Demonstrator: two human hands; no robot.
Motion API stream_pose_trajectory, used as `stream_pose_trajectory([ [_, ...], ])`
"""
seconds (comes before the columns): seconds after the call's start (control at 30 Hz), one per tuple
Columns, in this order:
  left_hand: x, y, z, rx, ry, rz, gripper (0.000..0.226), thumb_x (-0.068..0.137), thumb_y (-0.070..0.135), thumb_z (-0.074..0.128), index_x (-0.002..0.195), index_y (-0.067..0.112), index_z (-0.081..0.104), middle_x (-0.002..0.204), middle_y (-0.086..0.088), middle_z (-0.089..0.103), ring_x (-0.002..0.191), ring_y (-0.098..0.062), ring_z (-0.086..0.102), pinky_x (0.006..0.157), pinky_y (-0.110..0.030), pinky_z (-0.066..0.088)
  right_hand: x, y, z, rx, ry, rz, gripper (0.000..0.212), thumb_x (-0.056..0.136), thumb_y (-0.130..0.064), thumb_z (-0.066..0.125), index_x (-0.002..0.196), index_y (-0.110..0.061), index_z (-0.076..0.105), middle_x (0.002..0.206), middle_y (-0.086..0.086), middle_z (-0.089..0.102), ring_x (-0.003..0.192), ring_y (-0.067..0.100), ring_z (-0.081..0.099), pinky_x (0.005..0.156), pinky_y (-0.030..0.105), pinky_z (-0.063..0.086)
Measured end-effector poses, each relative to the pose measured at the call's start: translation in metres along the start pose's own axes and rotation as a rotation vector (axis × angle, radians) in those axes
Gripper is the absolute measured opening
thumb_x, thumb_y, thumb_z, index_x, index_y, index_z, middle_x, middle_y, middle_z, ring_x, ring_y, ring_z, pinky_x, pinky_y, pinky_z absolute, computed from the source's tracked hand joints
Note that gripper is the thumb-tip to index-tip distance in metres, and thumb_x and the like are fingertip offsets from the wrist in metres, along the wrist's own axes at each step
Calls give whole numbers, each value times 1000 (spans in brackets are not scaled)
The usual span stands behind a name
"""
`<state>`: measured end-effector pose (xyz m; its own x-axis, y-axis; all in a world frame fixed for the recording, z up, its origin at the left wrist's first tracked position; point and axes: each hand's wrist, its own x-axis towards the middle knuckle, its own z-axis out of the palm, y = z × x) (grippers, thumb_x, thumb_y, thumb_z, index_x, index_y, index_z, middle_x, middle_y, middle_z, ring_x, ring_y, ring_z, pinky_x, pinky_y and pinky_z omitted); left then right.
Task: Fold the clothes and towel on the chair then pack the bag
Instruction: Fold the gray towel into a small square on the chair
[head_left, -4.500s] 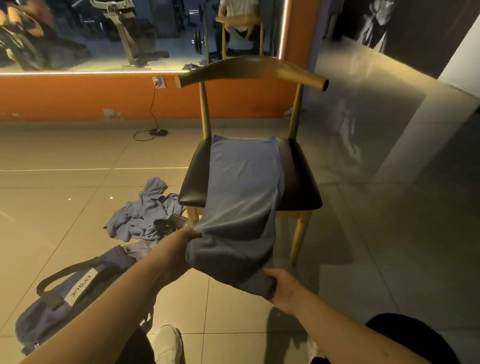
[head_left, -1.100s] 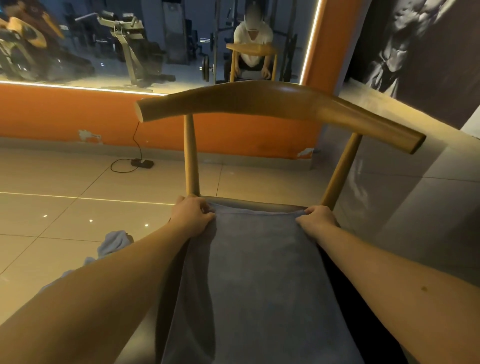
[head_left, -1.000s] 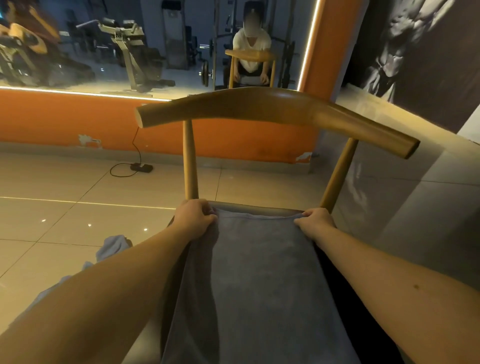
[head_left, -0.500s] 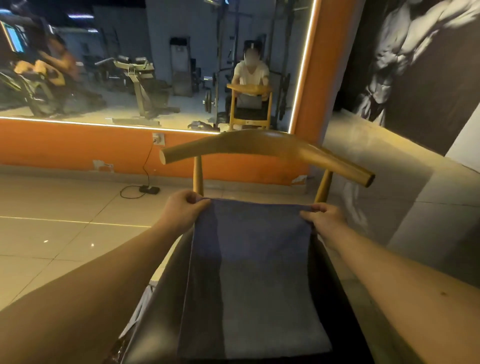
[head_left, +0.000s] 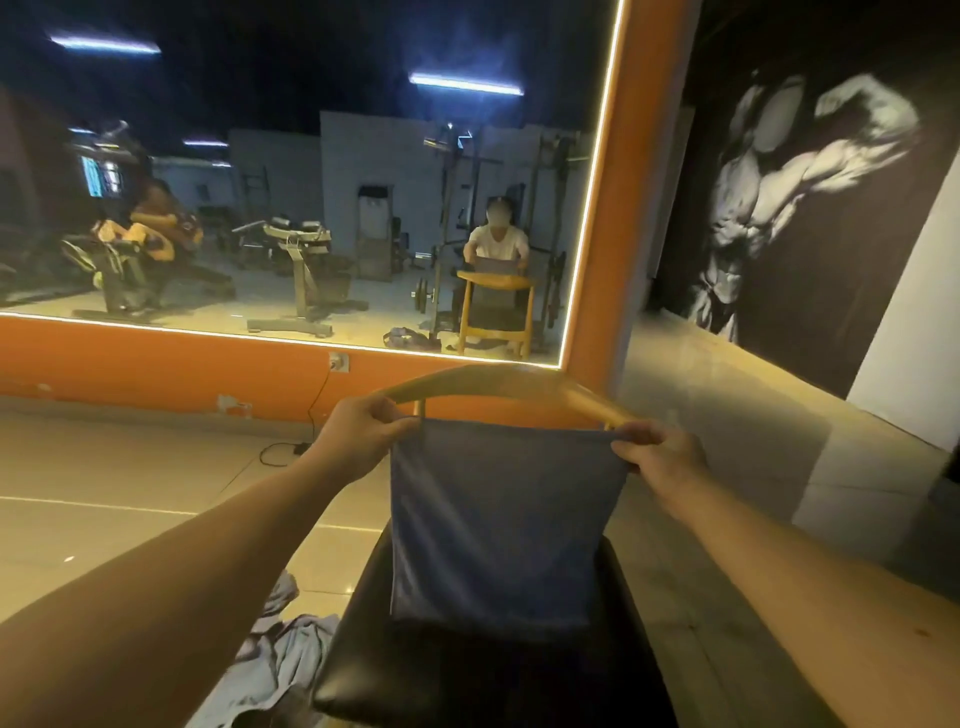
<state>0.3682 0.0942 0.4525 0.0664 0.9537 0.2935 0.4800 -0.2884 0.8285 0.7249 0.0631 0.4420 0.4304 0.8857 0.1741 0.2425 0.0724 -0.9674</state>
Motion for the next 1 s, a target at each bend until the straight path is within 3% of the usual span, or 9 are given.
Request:
stream_pose_trajectory([
  [0.13, -16, 28, -20, 35, 3, 37, 15, 93, 25, 73, 82, 15, 70, 87, -4, 67, 77, -17, 60, 66, -31, 50, -19, -26, -18, -42, -51, -36, 35, 84, 11, 70, 109, -12, 68, 98, 9, 68, 92, 22, 64, 81, 34, 55],
  [0.23, -26, 42, -30, 86, -11, 68, 12, 94, 21, 72, 84, 15, 69, 91, -2, 66, 81, -18, 61, 66, -31, 49, -27, -35, -29, -110, -123, -48, 43, 84, 13, 68, 117, -14, 68, 105, 10, 68, 93, 19, 63, 73, 25, 51],
  [0.37, -35, 52, -37, 151, -10, 125, 8, 92, 15, 73, 86, 13, 69, 94, -4, 66, 93, -23, 64, 81, -37, 57, -35, -42, -37, -183, -139, -28, 30, 87, 10, 67, 98, -17, 70, 101, 9, 68, 88, 17, 63, 65, 21, 48],
  [0.43, -36, 54, -39, 197, -18, 153, 8, 91, 14, 74, 97, 11, 69, 99, -3, 66, 96, -23, 64, 84, -36, 58, -38, -44, -38, -189, -139, -18, 25, 88, 8, 67, 89, -17, 70, 96, 10, 68, 83, 18, 62, 64, 22, 48],
  [0.53, -37, 55, -42, 202, -78, 144, 28, 92, 14, 74, 120, 14, 68, 105, 1, 66, 100, -18, 63, 74, -21, 53, -40, -47, -41, -230, -143, 4, 20, 89, 4, 70, 86, -15, 69, 88, 7, 66, 76, 15, 60, 59, 20, 45],
  [0.67, -37, 53, -45, 279, -144, 103, 19, 93, 22, 72, 111, 15, 76, 104, 2, 68, 96, -17, 65, 67, -18, 50, -41, -48, -38, -241, -146, 73, 18, 89, 6, 67, 89, -12, 68, 95, 13, 66, 73, 21, 63, 54, 26, 51],
  [0.8, -40, 51, -49, 309, -193, 93, 15, 94, 21, 71, 106, 13, 76, 94, 4, 69, 81, -8, 68, 55, -12, 51, -46, -49, -40, -192, -285, 44, 24, 87, 13, 66, 94, -10, 69, 107, 18, 66, 86, 29, 70, 68, 30, 59],
  [0.93, -41, 44, -54, 388, -204, 112, 15, 96, 20, 69, 106, 12, 77, 89, 5, 70, 77, -7, 71, 55, -13, 54, -49, -48, -42, -258, -343, -38, 11, 89, -6, 74, 98, -11, 73, 103, 13, 70, 90, 29, 73, 84, 38, 61],
  [1.0, -40, 39, -56, 417, -215, 106, 13, 96, 19, 69, 104, 13, 76, 88, 3, 71, 76, -9, 72, 57, -15, 56, -46, -46, -41, -269, -307, -53, 6, 90, -8, 74, 96, -10, 73, 104, 17, 70, 85, 29, 73, 79, 36, 63],
])
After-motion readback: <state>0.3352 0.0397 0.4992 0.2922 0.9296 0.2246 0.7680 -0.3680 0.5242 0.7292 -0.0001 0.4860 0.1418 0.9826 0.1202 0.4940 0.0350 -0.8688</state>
